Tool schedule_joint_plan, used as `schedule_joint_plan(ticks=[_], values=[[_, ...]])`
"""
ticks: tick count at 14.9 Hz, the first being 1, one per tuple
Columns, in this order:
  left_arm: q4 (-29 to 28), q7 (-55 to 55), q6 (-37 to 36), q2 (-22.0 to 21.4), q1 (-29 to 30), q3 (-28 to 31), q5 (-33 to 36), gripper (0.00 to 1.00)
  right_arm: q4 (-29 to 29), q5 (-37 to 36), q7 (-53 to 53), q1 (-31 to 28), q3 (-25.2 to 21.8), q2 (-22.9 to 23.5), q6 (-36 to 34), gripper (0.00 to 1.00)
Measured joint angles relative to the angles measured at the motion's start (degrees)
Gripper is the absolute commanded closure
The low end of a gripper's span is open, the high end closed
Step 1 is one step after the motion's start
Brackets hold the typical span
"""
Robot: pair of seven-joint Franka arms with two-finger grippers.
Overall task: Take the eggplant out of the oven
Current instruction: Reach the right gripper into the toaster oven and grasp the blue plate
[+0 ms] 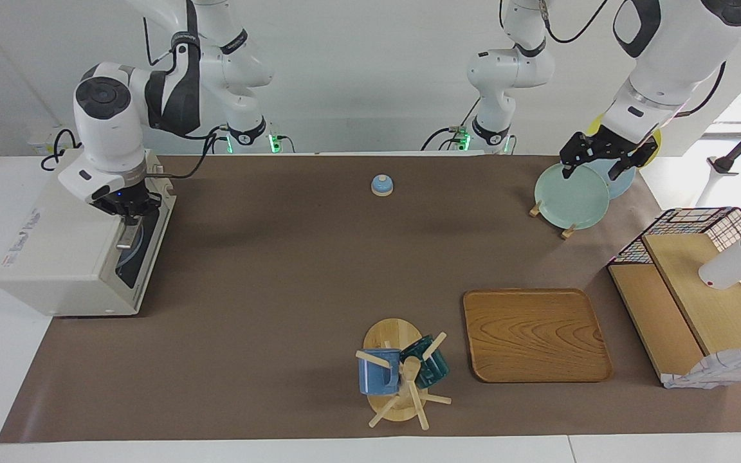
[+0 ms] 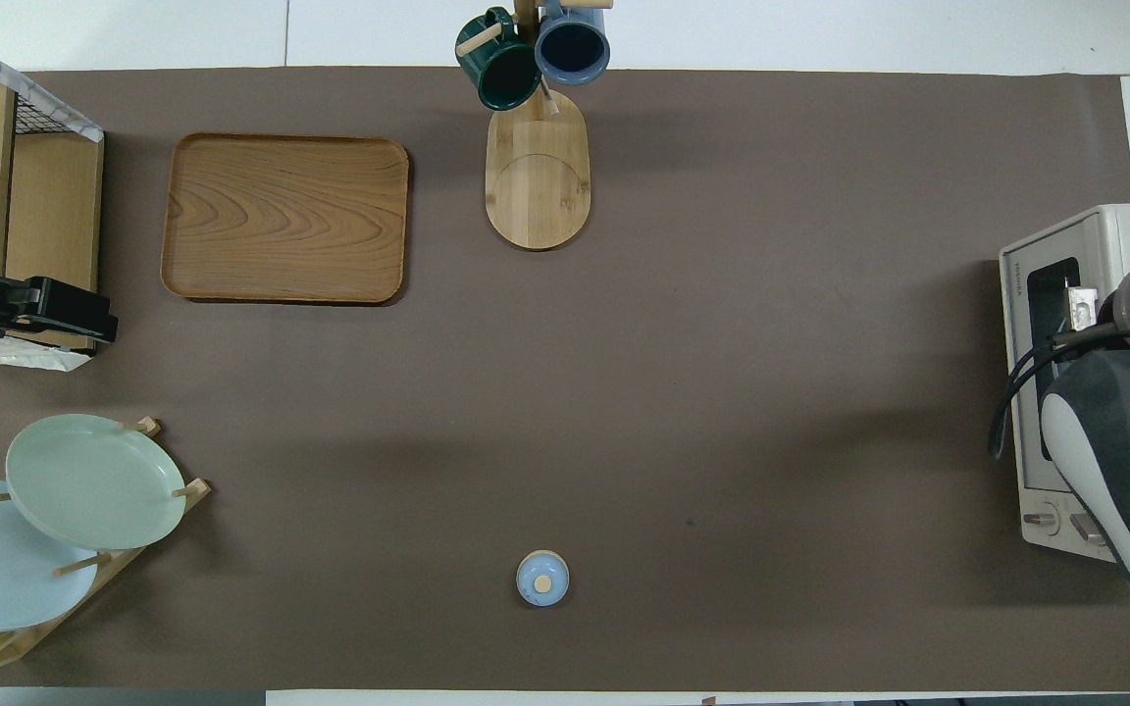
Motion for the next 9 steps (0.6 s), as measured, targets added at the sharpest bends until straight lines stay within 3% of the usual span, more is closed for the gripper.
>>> schedule_joint_plan(ticks=[9], values=[[0.00, 0.00, 0.00, 0.00, 0.00, 0.00, 0.00, 0.00, -5.67, 2.09, 2.86, 3.67, 1.35, -1.81, 6.83, 1.00]])
